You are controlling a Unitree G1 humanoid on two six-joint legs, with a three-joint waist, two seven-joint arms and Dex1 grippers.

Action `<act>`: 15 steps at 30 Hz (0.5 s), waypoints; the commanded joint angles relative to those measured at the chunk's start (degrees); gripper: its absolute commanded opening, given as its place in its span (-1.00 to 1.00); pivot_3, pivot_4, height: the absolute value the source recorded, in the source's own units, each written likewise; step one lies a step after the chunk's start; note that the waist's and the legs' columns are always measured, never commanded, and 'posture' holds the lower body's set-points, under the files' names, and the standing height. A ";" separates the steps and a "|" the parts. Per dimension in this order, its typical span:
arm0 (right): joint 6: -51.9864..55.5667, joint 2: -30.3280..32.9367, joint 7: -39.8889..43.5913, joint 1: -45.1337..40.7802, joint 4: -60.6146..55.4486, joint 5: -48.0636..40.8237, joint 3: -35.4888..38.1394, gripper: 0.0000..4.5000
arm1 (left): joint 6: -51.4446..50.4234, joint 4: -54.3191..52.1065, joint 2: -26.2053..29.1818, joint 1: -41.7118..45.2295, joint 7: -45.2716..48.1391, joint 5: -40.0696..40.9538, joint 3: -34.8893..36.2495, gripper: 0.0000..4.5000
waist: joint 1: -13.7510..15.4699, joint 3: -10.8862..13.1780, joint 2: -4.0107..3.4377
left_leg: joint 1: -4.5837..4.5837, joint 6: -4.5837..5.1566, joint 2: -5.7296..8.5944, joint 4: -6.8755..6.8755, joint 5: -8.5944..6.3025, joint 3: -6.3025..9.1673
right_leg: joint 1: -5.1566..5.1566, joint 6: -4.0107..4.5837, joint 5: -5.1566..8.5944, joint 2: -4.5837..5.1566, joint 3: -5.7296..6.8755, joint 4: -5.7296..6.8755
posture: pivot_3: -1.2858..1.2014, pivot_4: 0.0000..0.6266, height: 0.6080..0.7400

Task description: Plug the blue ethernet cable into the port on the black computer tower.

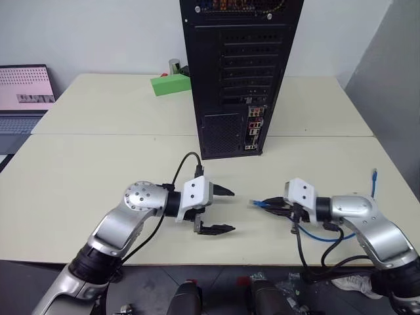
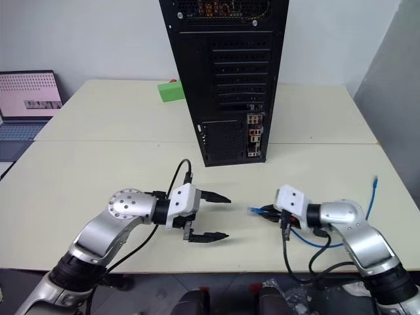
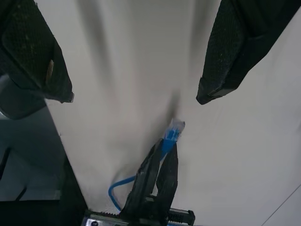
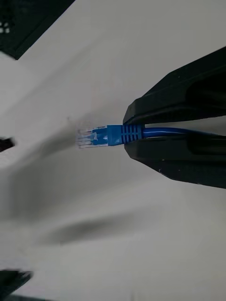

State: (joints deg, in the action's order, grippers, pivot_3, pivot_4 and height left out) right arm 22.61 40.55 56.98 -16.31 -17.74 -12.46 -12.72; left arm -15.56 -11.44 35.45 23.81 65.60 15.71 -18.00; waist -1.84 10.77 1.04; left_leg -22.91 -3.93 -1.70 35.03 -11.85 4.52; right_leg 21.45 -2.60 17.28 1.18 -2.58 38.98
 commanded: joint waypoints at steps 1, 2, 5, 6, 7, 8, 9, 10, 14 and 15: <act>2.00 -0.93 0.63 -2.58 -1.41 -0.44 -1.36 -0.96 | 4.73 3.80 -1.53 2.66 0.71 -2.84 -1.24 1.00 | 0.02 0.00 0.00 | 0.00 0.00 0.00 0.00 0.00 0.00 | 0.00 0.00 0.00 0.00 0.00 0.00 | 0.03 -0.52 1.00; 2.15 -1.28 0.76 -3.09 -1.38 -0.39 -1.84 -0.96 | 5.16 4.81 -2.09 3.08 0.84 -2.98 -1.32 1.00 | 0.01 0.00 0.00 | 0.00 0.00 0.00 0.00 0.00 0.01 | 0.00 0.00 0.00 0.00 0.01 0.00 | 0.03 -0.52 1.00; 2.48 -2.13 0.95 -4.25 -1.38 -0.31 -2.92 -0.96 | 7.05 7.78 -3.07 3.89 1.33 -3.65 -1.27 1.00 | -0.04 0.00 0.00 | 0.00 0.00 0.00 0.00 0.00 0.01 | 0.02 0.01 0.00 0.00 0.01 0.01 | 0.03 -0.52 1.00; 2.51 -2.27 0.96 -4.44 -1.41 -0.33 -3.04 -0.96 | 7.65 8.50 -3.20 4.05 1.51 -3.87 -1.20 1.00 | -0.06 0.00 0.00 | 0.01 0.00 0.00 0.00 0.00 0.01 | 0.02 0.01 0.00 0.00 0.01 0.01 | 0.03 -0.52 1.00; 2.59 -2.42 0.96 -4.62 -1.46 -0.35 -3.16 -0.96 | 8.13 9.11 -3.31 4.18 1.76 -3.97 -1.07 1.00 | -0.07 0.00 0.00 | 0.01 0.00 0.00 0.00 0.00 0.01 | 0.02 0.01 0.00 -0.01 0.01 0.02 | 0.03 -0.52 1.00; 2.75 -2.60 0.94 -4.82 -1.55 -0.42 -3.25 -0.96 | 8.63 9.66 -3.44 4.30 2.04 -4.07 -1.00 1.00 | -0.06 0.00 0.00 | 0.01 0.00 0.00 0.00 0.00 0.02 | 0.02 0.01 0.00 -0.01 0.01 0.02 | 0.03 -0.52 1.00; 2.89 -2.77 0.92 -4.98 -1.63 -0.50 -3.31 -0.96 | 9.07 10.13 -3.56 4.40 2.27 -4.19 -0.99 1.00 | -0.04 0.00 0.00 | 0.00 0.00 0.00 0.00 0.00 0.02 | 0.02 0.01 0.00 0.00 0.01 0.02 | 0.03 -0.52 1.00; 3.04 -2.91 0.88 -5.12 -1.73 -0.53 -3.40 -0.96 | 9.46 10.47 -3.60 4.46 2.54 -4.22 -1.00 1.00 | -0.04 0.00 0.00 | 0.00 0.00 0.00 0.00 0.00 0.02 | 0.02 0.01 0.00 0.00 0.01 0.02 | 0.03 -0.52 1.00; 3.28 -3.32 1.04 -5.49 -2.03 -0.75 -3.65 -0.96 | 10.94 11.77 -3.84 4.70 3.77 -4.51 -1.28 0.75 | -0.04 0.00 0.00 | 0.00 0.00 0.00 0.00 0.00 0.02 | 0.02 0.01 0.00 0.00 0.02 0.02 | 0.03 -0.52 1.00; 3.26 -3.39 1.06 -5.59 -2.07 -0.75 -3.75 -0.96 | 11.18 12.10 -3.96 4.79 3.98 -4.56 -1.28 0.67 | -0.04 0.00 0.00 | 0.00 0.00 0.00 0.00 0.00 0.02 | 0.02 0.01 0.00 0.00 0.02 0.02 | 0.03 -0.52 1.00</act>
State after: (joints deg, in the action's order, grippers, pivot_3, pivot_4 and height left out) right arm 25.80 37.46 57.44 -20.88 -17.74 -12.52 -16.53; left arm -5.83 0.79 31.82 27.63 68.69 11.26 -19.47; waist -1.88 10.77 1.04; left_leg -22.91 -3.93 -1.70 35.04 -11.85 4.54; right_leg 21.46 -2.59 17.27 1.17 -2.56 39.00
